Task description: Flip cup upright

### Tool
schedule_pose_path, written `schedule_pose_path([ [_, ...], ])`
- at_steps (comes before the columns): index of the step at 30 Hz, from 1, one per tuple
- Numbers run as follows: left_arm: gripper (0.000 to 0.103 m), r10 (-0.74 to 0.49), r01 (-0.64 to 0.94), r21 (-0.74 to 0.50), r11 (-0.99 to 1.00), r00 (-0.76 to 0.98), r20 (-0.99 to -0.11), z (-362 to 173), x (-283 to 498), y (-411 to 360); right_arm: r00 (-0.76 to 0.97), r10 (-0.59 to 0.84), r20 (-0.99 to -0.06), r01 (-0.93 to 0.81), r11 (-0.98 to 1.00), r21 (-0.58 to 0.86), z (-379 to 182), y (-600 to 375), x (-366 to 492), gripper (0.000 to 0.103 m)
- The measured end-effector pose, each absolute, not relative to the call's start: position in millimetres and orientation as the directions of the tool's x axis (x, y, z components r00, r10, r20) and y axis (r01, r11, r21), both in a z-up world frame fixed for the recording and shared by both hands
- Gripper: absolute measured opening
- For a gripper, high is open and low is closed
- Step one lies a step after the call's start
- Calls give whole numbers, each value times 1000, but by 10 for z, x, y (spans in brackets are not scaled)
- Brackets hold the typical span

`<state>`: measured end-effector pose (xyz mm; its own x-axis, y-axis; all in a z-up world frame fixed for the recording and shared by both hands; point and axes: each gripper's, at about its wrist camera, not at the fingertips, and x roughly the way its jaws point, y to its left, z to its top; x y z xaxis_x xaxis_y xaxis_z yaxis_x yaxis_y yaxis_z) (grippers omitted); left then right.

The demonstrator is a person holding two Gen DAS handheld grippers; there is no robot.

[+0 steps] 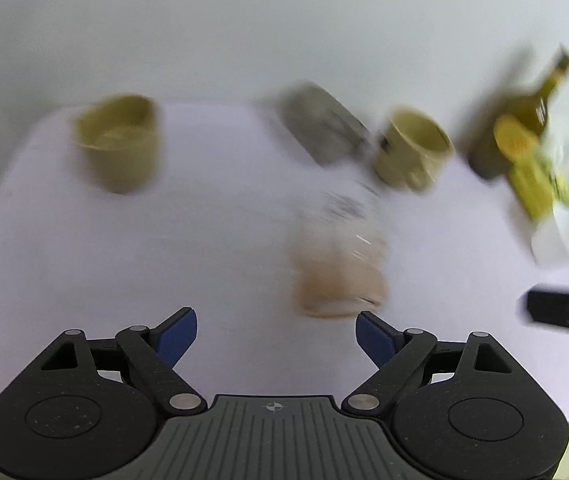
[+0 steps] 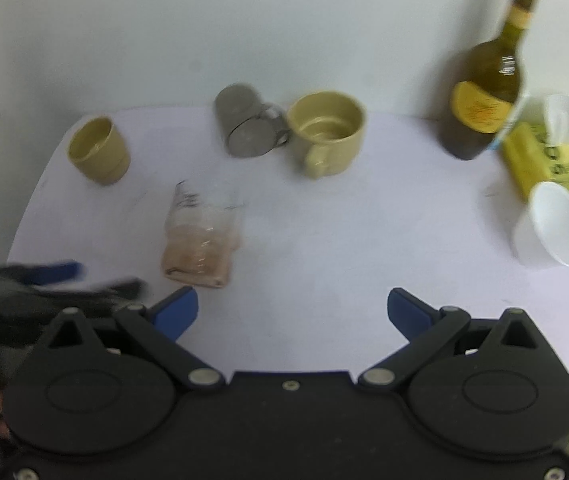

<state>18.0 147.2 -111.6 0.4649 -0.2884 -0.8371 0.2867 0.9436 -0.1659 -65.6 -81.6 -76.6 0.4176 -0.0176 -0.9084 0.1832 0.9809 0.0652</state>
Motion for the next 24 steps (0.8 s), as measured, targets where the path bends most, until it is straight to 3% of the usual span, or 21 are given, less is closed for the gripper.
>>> schedule_pose_path([
  [4, 95, -208, 180, -130, 975, 534, -820, -920, 200, 2151, 396, 18, -918, 158, 984, 87, -1007, -578, -455, 102],
  [8, 95, -162, 74, -144, 987, 479, -863, -969, 286, 2743, 402, 96, -910, 210, 958, 194, -1192, -516, -339, 102],
  [12, 95, -152, 7, -169, 986, 478, -865, -979, 241, 3103, 375, 135, -917, 334, 903, 269, -1438, -632, -213, 88],
  [15, 95, -160, -29, -199, 980, 494, -855, -929, 239, 3291, 405, 143, -903, 422, 847, 323, -1579, -780, -188, 88],
  [24, 95, -136, -6, -166, 986, 549, -825, -794, 322, 3506, 365, 96, -926, 404, 880, 250, -1680, -623, -59, 85],
])
